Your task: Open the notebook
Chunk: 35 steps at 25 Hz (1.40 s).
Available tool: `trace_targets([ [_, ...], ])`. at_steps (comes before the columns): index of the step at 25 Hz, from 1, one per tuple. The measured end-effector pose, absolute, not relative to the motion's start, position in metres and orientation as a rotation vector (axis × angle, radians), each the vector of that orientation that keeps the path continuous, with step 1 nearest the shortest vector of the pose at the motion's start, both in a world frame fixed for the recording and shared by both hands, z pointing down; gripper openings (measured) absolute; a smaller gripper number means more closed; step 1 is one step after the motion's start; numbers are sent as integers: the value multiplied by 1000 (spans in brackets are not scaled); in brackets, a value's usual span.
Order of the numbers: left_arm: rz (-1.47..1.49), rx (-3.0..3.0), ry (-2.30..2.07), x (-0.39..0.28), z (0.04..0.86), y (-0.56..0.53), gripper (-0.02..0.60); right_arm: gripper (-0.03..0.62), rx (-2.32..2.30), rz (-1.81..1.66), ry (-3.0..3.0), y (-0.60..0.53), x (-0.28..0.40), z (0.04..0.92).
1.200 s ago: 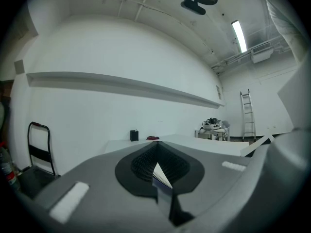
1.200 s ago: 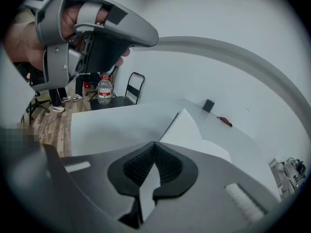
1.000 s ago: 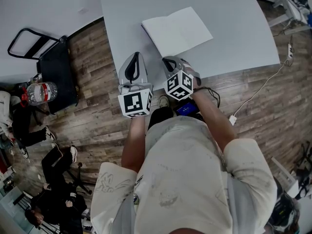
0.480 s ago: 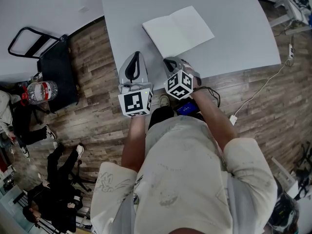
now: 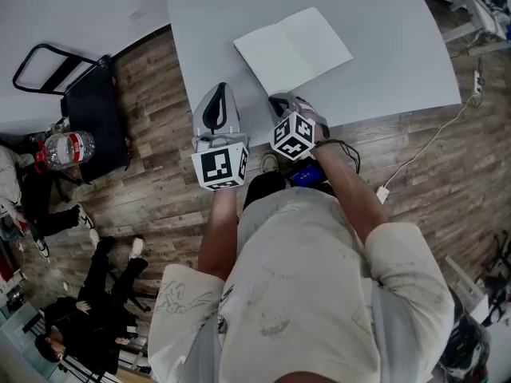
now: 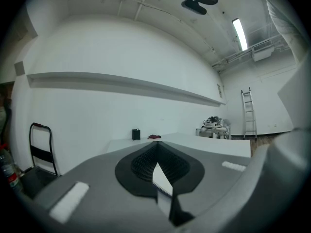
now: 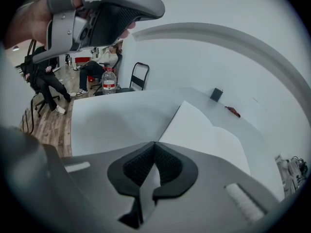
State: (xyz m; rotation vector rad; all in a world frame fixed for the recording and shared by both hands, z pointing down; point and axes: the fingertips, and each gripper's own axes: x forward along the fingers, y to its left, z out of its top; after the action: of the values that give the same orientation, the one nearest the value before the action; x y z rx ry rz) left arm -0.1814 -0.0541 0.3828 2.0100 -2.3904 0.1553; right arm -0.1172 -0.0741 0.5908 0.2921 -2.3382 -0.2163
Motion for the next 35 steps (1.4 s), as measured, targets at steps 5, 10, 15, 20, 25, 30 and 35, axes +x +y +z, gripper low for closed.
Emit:
trace_targets([
  [5,152,2011,-2389,-180,383,-55,18,8,282,-210,-2326,-74,-117,596],
  [10,150,2004,-2394,-181,385,-53,18,8,265,-200,-2302,-70,-116,606],
  [15,147,2005,-2399,-183,384,-53,18,8,256,-196,-2290,-69,-116,609],
  [20,148,2006,-2397,-182,384,-54,18,9,250,-189,-2290,-69,-115,610],
  [25,148,2011,-2391,-181,385,-55,18,23,259,-151,-2293,-71,-114,611],
  [30,150,2016,-2384,-181,386,-56,18,38,253,-137,-2294,-70,-113,610],
  [35,149,2020,-2383,-182,386,-57,18,57,259,-129,-2309,-72,-114,606],
])
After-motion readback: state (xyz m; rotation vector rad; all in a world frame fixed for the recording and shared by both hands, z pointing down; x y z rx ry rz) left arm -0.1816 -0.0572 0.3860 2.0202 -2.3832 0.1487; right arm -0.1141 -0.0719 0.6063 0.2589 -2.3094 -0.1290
